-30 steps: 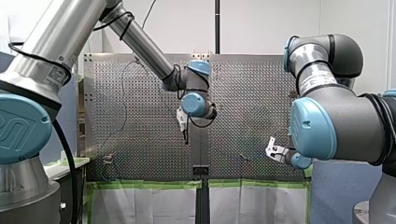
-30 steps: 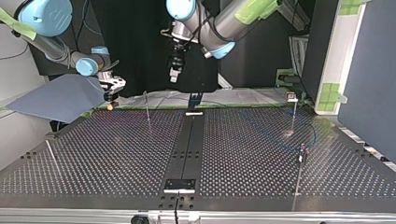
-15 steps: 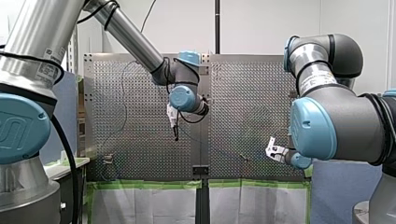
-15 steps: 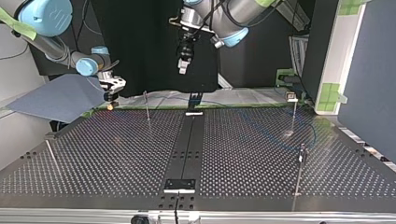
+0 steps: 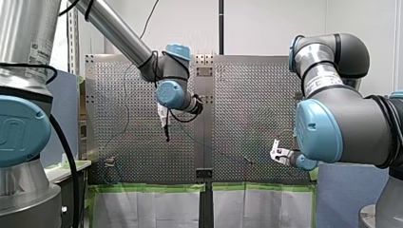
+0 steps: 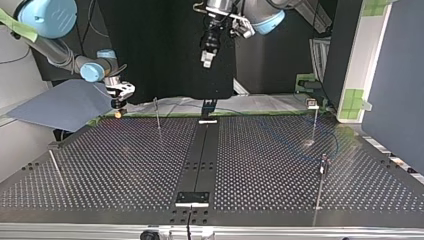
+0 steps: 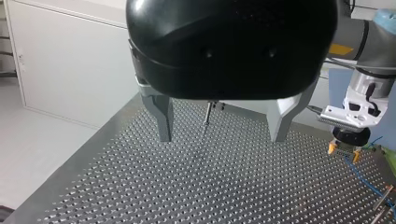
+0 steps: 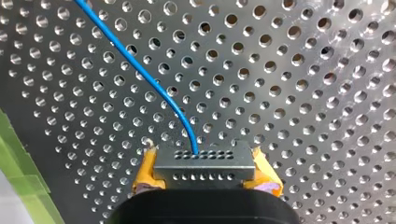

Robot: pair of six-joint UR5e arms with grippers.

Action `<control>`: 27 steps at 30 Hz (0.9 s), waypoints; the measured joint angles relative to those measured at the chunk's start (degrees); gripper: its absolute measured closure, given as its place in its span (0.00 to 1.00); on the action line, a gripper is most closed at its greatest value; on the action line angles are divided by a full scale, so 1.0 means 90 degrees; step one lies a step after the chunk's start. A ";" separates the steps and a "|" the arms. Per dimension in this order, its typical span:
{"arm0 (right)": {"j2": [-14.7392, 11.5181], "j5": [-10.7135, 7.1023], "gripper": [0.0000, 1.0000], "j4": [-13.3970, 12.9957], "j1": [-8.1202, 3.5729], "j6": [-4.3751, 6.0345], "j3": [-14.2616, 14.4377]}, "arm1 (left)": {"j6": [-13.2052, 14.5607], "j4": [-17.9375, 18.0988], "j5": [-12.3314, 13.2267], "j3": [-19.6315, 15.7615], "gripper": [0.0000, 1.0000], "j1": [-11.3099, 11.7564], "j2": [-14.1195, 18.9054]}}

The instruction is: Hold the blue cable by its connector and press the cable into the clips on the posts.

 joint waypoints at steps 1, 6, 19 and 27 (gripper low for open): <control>-0.0033 0.0001 1.00 0.0041 0.0004 -0.0042 0.0001 | -0.0004 0.0002 0.0000 -0.0051 0.00 -0.0001 0.0049; -0.0245 0.0021 1.00 0.0270 0.0053 -0.0269 0.0021 | -0.0030 0.0076 0.0001 -0.0344 0.00 -0.0001 0.0343; -0.0964 0.0568 1.00 0.0630 0.0255 -0.0492 0.0663 | -0.0238 0.0636 0.0232 -0.1016 0.00 0.0096 0.0749; -0.1420 0.0815 1.00 0.1038 0.0311 -0.0309 0.0778 | -0.0335 0.1091 0.0219 -0.1471 0.00 0.0135 0.0471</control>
